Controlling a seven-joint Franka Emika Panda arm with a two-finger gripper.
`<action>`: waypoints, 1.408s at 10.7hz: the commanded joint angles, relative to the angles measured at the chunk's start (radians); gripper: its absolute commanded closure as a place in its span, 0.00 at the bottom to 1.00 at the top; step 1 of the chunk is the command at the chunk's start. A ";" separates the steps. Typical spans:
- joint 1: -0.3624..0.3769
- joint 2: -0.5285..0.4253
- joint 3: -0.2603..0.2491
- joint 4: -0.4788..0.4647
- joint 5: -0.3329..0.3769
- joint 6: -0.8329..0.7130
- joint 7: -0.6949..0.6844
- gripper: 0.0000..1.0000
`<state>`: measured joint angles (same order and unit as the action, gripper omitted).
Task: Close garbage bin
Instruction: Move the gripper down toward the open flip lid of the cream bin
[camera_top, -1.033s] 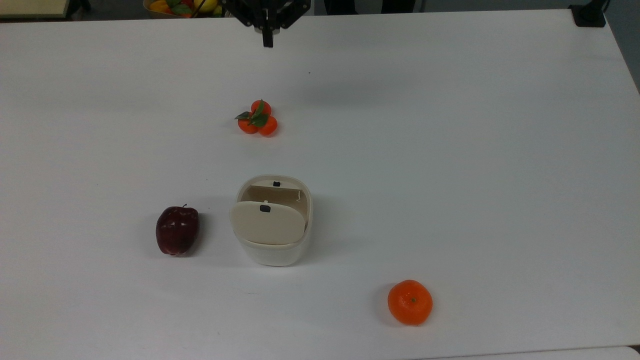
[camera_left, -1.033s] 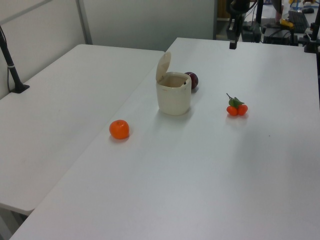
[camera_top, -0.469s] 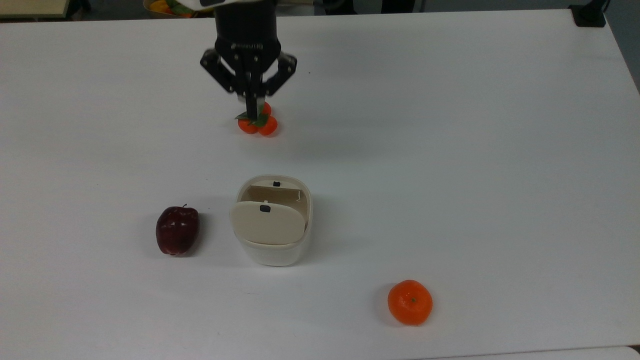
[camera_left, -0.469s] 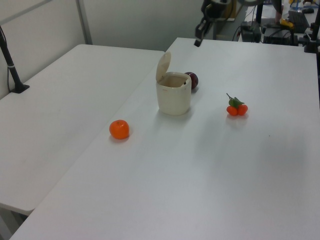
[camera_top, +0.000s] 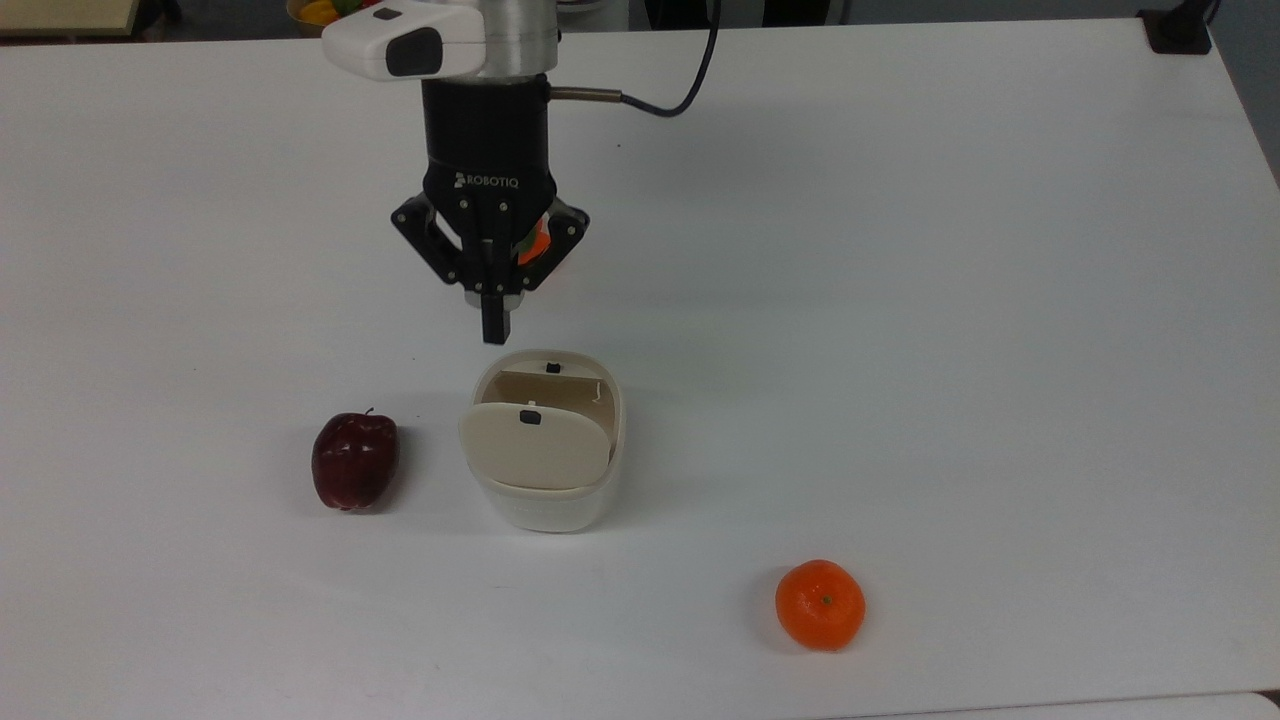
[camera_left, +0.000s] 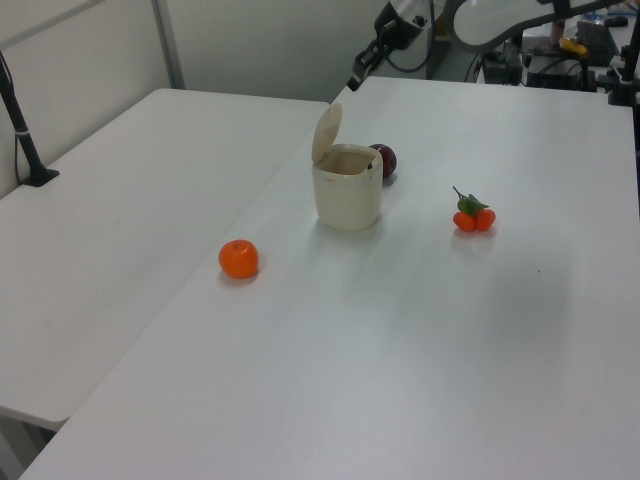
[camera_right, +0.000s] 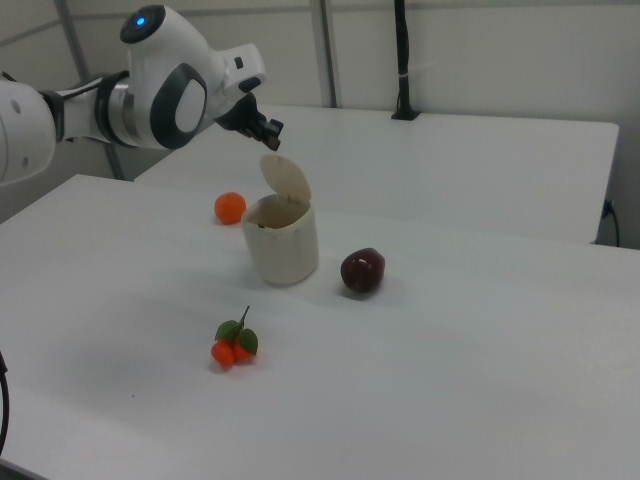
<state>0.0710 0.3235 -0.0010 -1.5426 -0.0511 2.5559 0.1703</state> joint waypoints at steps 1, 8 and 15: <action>-0.005 0.061 -0.001 0.015 -0.012 0.214 0.023 1.00; 0.004 0.117 0.003 0.009 -0.012 0.306 0.021 1.00; 0.007 0.098 0.003 0.002 -0.013 0.122 0.011 1.00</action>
<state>0.0710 0.4433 0.0033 -1.5398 -0.0518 2.7876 0.1707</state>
